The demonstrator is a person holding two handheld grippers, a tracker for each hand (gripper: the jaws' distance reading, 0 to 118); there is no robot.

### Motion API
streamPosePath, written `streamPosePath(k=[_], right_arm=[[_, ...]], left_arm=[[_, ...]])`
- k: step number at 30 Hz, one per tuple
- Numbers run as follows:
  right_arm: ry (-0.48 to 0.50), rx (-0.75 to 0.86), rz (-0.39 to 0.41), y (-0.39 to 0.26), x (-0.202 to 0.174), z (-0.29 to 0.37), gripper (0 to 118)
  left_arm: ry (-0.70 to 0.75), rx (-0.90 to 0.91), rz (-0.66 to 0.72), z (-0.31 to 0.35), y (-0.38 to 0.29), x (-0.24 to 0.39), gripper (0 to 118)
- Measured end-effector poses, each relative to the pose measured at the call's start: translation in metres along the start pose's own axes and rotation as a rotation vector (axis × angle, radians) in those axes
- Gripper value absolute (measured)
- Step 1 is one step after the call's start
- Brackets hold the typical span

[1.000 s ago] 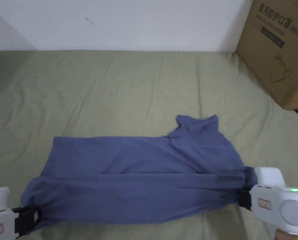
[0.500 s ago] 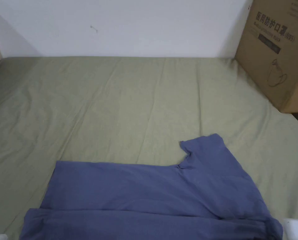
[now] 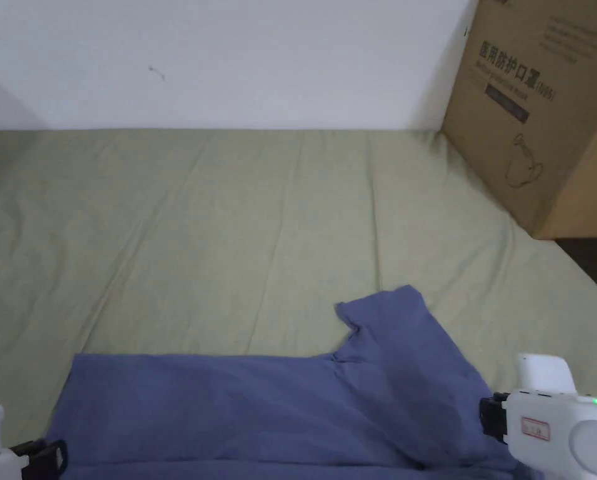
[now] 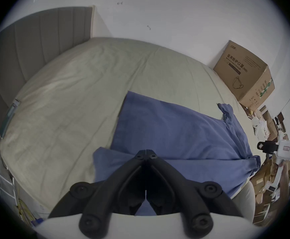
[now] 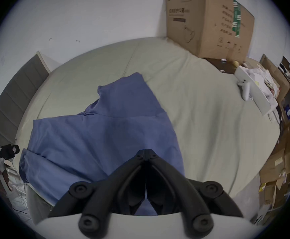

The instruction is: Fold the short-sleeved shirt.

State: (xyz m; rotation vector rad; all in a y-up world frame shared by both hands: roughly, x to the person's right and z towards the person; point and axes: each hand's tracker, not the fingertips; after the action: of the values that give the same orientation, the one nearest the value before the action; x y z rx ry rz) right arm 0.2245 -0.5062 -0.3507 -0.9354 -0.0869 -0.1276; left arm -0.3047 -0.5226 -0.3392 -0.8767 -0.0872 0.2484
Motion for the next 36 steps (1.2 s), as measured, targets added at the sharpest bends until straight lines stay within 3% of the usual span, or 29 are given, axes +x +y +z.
streamPosePath(k=[3,4,5,6,7,8,12,13,14,15,16,17,18,19,21,22,26,29,30,31,32,33,35,36], right_arm=[[0.029,0.011,0.027,0.045,0.007,-0.027,0],[0.024,0.014,0.033,0.062,0.007,-0.038,7],[0.023,0.013,0.043,0.077,0.008,-0.054,30],[0.020,-0.010,0.071,0.091,0.009,-0.071,81],[-0.002,-0.025,0.093,0.103,0.011,-0.089,104],[-0.015,-0.047,0.107,0.111,0.013,-0.110,107],[-0.105,-0.271,0.111,0.103,0.016,-0.169,105],[-0.076,-0.315,0.095,0.095,0.019,-0.175,98],[-0.050,-0.250,0.038,0.095,0.016,-0.164,91],[-0.059,-0.245,0.071,0.099,0.012,-0.154,80],[-0.040,-0.240,0.134,0.102,0.007,-0.147,61],[-0.045,-0.231,0.212,0.103,0.004,-0.143,32],[-0.026,-0.230,0.235,0.105,0.000,-0.141,4],[-0.064,-0.234,0.210,0.108,-0.003,-0.141,4],[-0.058,-0.251,0.174,0.106,-0.004,-0.145,3],[-0.063,-0.246,0.169,0.104,-0.005,-0.145,3],[-0.072,-0.233,0.166,0.103,-0.005,-0.144,3],[-0.060,-0.234,0.107,0.105,-0.001,-0.144,3],[-0.058,-0.234,0.095,0.105,-0.001,-0.144,3],[-0.058,-0.231,0.094,0.105,-0.001,-0.144,3],[-0.059,-0.229,0.088,0.105,-0.001,-0.144,3],[-0.058,-0.227,0.078,0.105,-0.001,-0.144,3],[-0.058,-0.225,0.059,0.107,-0.001,-0.144,3],[-0.058,-0.218,0.050,0.110,-0.001,-0.142,3]], left_arm=[[0.016,0.002,-0.033,-0.008,0.013,0.007,0],[0.016,0.007,-0.032,-0.012,0.020,0.005,0],[0.015,0.010,-0.026,-0.016,0.026,0.001,0],[0.015,0.014,-0.021,-0.019,0.029,0.001,0],[0.019,0.019,-0.018,-0.023,0.032,0.002,0],[0.023,0.018,-0.016,-0.026,0.034,0.002,0],[0.029,-0.001,-0.005,-0.036,0.035,0.004,0],[0.028,-0.013,-0.015,-0.038,0.034,0.004,0],[0.027,-0.028,-0.040,-0.039,0.035,0.005,0],[0.032,-0.029,-0.048,-0.040,0.036,0.005,0],[0.034,-0.025,-0.053,-0.041,0.037,0.006,0],[0.031,-0.021,-0.057,-0.042,0.040,0.004,0],[0.023,-0.011,-0.048,-0.045,0.044,0.002,12],[0.019,-0.007,-0.037,-0.048,0.048,0.002,36],[0.013,-0.019,-0.025,-0.055,0.060,0.001,107],[0.002,-0.021,-0.021,-0.061,0.066,0.000,116],[0.041,-0.027,-0.033,-0.098,0.099,-0.004,112],[0.052,-0.065,-0.016,-0.140,0.116,-0.010,109],[0.075,-0.107,-0.007,-0.157,0.116,-0.013,94],[0.120,-0.171,0.008,-0.172,0.113,-0.014,94],[0.253,-0.191,-0.023,-0.186,0.105,-0.014,86],[0.145,-0.114,-0.062,-0.184,0.101,-0.013,77],[0.211,-0.113,-0.112,-0.166,0.109,-0.004,72],[0.231,-0.114,-0.149,-0.162,0.112,-0.005,49]])
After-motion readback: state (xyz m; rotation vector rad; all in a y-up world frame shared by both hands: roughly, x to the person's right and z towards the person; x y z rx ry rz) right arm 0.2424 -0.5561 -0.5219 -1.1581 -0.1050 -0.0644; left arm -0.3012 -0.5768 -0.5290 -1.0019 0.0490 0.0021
